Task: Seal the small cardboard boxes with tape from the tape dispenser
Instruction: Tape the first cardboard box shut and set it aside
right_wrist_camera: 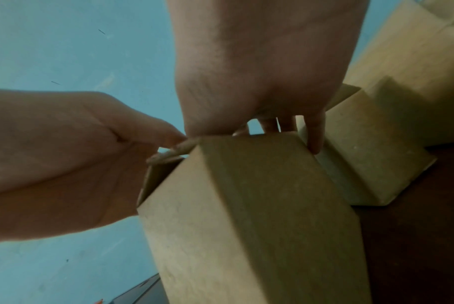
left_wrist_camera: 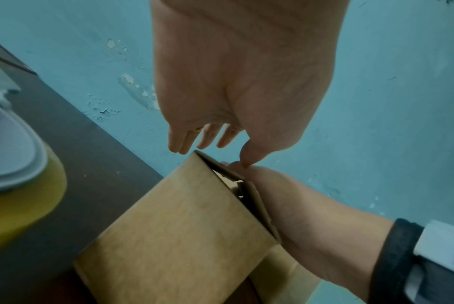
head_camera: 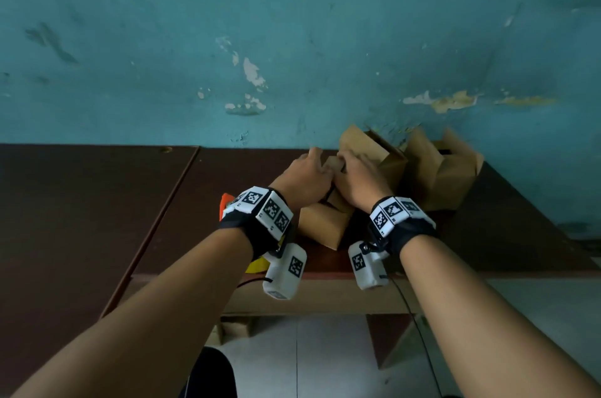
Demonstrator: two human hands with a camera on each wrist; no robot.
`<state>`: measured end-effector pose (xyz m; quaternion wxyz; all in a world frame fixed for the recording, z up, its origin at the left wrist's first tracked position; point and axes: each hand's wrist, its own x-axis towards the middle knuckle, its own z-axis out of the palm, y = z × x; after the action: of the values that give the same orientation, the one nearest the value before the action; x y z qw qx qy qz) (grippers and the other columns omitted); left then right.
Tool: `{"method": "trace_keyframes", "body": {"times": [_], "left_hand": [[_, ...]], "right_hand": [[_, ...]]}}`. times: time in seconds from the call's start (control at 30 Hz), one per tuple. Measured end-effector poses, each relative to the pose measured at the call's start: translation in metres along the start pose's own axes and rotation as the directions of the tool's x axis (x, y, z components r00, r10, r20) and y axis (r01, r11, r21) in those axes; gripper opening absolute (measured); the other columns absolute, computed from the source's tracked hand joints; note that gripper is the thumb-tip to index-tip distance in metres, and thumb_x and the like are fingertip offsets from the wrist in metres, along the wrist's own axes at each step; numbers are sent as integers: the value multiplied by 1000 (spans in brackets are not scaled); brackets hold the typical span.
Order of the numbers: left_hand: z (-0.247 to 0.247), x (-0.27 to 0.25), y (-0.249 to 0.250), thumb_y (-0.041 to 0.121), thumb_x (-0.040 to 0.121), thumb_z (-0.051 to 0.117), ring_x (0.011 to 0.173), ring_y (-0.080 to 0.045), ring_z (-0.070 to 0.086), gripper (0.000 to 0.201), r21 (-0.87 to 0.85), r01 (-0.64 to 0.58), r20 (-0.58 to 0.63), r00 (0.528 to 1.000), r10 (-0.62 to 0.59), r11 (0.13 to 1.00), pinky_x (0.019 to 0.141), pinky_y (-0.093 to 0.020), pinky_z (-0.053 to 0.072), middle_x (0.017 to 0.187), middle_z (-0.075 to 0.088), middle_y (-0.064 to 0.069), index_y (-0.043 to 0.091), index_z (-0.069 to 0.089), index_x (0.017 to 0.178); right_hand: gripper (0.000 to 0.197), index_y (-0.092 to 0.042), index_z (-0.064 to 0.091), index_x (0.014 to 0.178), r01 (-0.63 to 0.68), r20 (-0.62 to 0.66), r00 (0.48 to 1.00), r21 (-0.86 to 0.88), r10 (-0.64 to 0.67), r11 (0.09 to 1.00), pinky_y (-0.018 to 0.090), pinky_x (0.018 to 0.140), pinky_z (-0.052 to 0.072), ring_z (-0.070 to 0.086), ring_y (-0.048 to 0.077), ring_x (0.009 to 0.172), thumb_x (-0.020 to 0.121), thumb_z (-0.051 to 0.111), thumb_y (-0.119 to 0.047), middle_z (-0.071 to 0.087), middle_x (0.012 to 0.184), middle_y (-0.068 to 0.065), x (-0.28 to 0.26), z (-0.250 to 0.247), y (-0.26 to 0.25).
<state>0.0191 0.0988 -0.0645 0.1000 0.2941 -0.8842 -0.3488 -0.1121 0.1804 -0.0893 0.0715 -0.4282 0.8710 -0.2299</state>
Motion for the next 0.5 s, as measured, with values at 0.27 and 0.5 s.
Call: {"method": "trace_keyframes", "body": {"times": [0.27, 0.5], "left_hand": [[10, -35, 12, 44, 104, 52, 143, -35, 42, 69, 117, -18, -4, 1000, 18, 993, 115, -47, 39, 160, 37, -16, 11, 27, 160], [16, -45, 2, 43, 104, 50, 142, -36, 42, 57, 172, -17, -7, 1000, 18, 985, 120, -48, 33, 148, 49, -15, 7, 46, 148]], "right_hand": [[64, -23, 41, 157, -112, -13, 994, -20, 112, 993, 51, 105, 46, 48, 41, 140, 108, 33, -62, 48, 156, 16, -38, -17, 4], [65, -15, 43, 151, -146, -81, 987, -61, 141, 987, 44, 87, 48, 62, 38, 123, 108, 33, -63, 61, 141, 15, -66, -21, 7]]}}
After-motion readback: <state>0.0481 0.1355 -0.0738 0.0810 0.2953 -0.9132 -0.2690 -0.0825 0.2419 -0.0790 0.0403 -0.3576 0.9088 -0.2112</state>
